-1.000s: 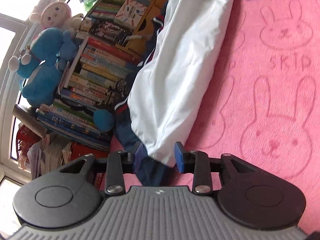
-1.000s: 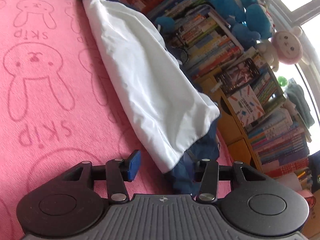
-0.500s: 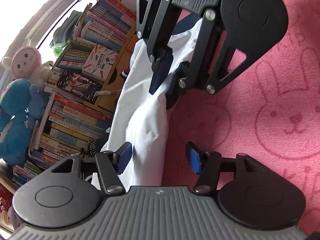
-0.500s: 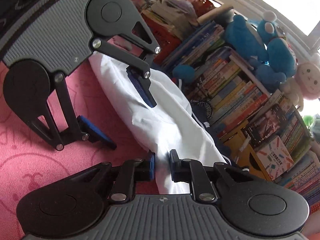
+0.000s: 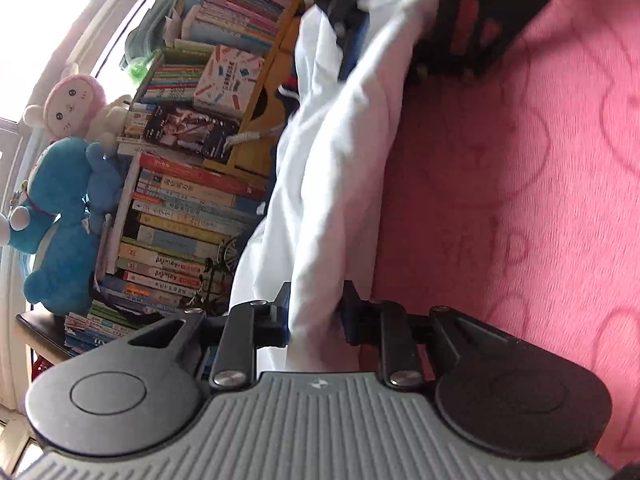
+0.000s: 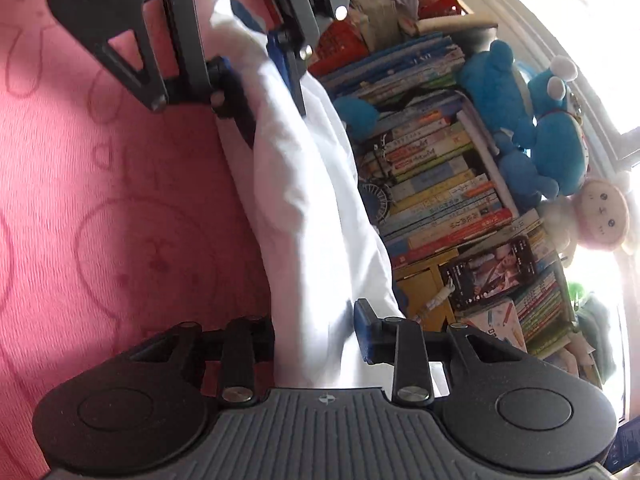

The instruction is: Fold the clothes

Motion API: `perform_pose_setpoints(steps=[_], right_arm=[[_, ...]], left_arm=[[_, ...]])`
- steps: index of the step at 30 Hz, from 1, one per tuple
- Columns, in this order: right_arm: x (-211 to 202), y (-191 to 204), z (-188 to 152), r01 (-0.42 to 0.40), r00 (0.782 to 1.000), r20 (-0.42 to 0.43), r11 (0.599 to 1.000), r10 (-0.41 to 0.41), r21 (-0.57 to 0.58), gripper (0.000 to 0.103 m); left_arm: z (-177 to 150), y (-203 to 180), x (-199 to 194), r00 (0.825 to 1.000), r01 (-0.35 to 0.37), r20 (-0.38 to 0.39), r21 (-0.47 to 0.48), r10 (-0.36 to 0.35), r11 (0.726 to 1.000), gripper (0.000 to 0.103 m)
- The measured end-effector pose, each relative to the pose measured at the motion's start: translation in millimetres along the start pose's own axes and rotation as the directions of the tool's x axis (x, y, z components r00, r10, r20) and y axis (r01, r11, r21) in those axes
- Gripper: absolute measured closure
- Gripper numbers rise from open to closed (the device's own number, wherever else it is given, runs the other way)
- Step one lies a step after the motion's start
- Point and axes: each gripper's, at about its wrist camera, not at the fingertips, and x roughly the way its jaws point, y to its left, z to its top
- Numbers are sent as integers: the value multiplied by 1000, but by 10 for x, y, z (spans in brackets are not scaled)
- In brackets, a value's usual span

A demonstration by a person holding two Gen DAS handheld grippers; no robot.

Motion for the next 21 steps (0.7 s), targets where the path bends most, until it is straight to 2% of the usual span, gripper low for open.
perform_pose_setpoints(steps=[1,2,5,8,9,10,11,14,18,21], right_arm=[[7,-1,-63,2,1000,-13,1000,-2,-19,74],[18,-7,-157,0,1000,-31,999,-1,-38,76],[64,-46,-412,19,996,-89,998,-25,-65,80],[132,-46,-651,63,985,-153,993,-77,-95,83],[160,-57,-702,74,980,-176,993,-90,-92,89],[154,-55,-735,94,978,-176,991,-111,-99,90],[122,-52,-750,121,976,-166,986,-140,-119,92],[-130,-158,-770,177,973,-128,978,-191,-111,94],[-719,-337,-808,215,973,-70,975,-219,-54,94],[-1197,-242,-904,198,979,-42,979,-200,-57,94]], left_arm=[[-96,-31,60,1000,-6,-26,37,7,999,80],[-153,-11,89,999,-12,-34,30,13,999,83],[-286,59,172,997,-30,-64,15,31,999,80],[-329,17,214,993,-76,-81,93,84,993,81],[-339,37,201,992,-88,-79,101,96,991,87],[-348,57,187,991,-99,-78,108,108,989,92],[-339,144,93,989,-125,-67,85,131,988,98],[-317,439,-277,986,-165,-32,20,165,986,99],[-310,508,-932,984,-175,35,32,174,984,99],[-372,252,-1369,996,-70,47,25,69,997,98]])
